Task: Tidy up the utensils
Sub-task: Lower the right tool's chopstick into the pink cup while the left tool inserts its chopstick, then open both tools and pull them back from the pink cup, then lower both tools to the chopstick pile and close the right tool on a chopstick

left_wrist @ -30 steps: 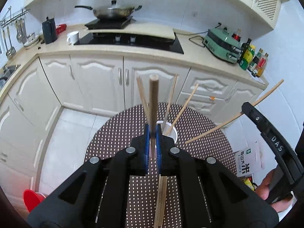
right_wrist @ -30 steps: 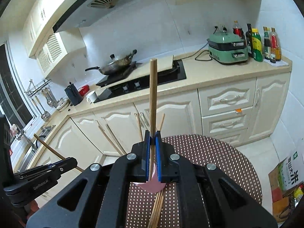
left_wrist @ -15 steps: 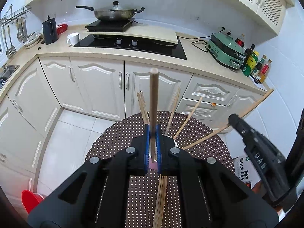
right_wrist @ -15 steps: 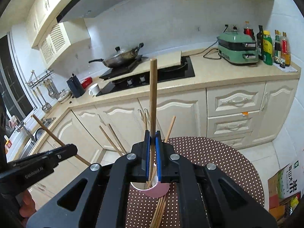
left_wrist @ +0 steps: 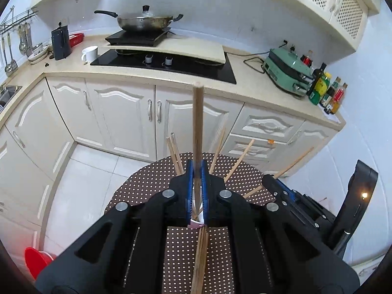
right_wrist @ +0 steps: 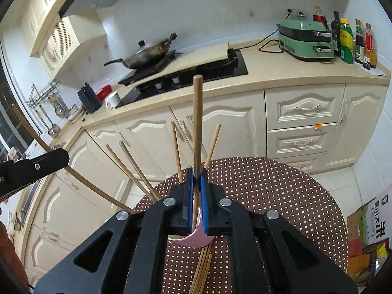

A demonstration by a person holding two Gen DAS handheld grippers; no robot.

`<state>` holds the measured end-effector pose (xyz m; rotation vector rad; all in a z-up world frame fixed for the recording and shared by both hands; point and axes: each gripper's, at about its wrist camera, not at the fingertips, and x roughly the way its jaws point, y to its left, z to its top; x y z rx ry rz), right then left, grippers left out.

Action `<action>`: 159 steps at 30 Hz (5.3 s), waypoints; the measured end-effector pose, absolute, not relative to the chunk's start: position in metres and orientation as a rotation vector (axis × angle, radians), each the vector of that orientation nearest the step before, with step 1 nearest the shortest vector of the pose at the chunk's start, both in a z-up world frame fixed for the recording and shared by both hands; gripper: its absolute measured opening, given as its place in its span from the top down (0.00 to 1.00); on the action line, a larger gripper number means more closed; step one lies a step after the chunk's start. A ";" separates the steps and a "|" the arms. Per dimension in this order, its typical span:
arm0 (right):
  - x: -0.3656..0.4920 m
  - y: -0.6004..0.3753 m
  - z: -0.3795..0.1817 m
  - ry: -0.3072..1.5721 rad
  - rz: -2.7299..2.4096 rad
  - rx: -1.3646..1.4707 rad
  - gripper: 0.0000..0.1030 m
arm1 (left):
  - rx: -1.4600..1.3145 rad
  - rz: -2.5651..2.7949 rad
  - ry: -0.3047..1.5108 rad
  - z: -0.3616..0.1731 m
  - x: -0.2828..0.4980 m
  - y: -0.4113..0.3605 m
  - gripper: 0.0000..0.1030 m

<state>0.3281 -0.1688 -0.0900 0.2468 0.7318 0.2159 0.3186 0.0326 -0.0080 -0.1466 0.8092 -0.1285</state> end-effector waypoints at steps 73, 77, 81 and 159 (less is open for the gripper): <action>0.296 -0.180 -0.107 0.822 0.123 0.255 0.17 | -0.071 -0.049 0.907 -0.081 0.305 0.048 0.35; 0.286 -0.185 -0.104 0.826 0.138 0.265 0.15 | -0.043 -0.042 0.895 -0.078 0.294 0.045 0.35; 0.276 -0.190 -0.104 0.841 0.149 0.278 0.09 | -0.043 -0.035 0.891 -0.073 0.283 0.045 0.35; 0.291 -0.087 -0.293 1.347 -0.136 0.060 0.50 | -0.018 -0.277 1.376 -0.265 0.320 0.069 0.33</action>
